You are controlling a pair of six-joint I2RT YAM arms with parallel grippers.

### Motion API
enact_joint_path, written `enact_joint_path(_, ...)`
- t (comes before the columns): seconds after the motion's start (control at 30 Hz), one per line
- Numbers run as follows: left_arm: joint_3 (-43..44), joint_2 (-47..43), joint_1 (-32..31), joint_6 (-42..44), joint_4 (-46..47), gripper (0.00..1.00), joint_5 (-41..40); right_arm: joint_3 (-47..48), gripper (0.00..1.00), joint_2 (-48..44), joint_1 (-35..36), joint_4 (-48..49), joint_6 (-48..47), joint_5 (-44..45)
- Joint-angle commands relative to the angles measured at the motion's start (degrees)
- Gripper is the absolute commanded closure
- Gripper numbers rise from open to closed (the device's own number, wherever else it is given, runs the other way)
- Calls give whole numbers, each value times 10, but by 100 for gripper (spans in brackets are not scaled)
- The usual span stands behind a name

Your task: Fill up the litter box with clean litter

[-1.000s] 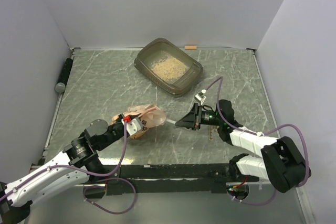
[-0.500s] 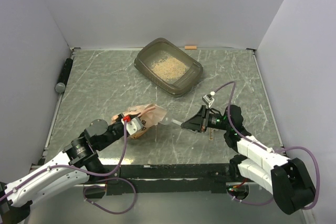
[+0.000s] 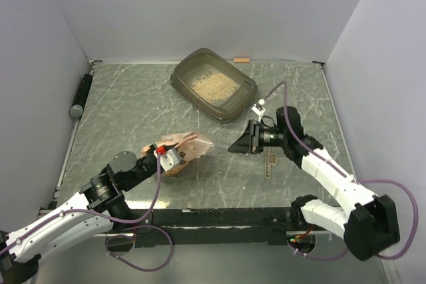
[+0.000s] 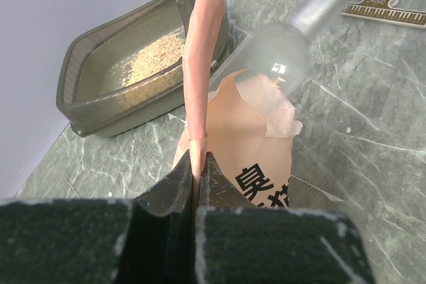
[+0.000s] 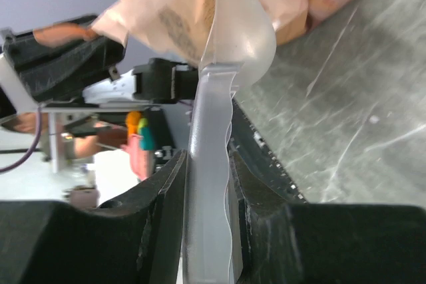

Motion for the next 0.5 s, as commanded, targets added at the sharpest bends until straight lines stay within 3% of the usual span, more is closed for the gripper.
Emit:
enact_joint_path(0.0, 20, 2, -2, -5, 51, 99, 23, 140, 100, 71, 31, -207, -154, 43)
enact_joint_path(0.3, 20, -2, -2, -6, 51, 99, 29, 374, 100, 258, 120, -392, -275, 79)
enact_joint_path(0.47, 23, -3, -2, -6, 51, 99, 29, 494, 100, 350, 158, -499, -308, 157)
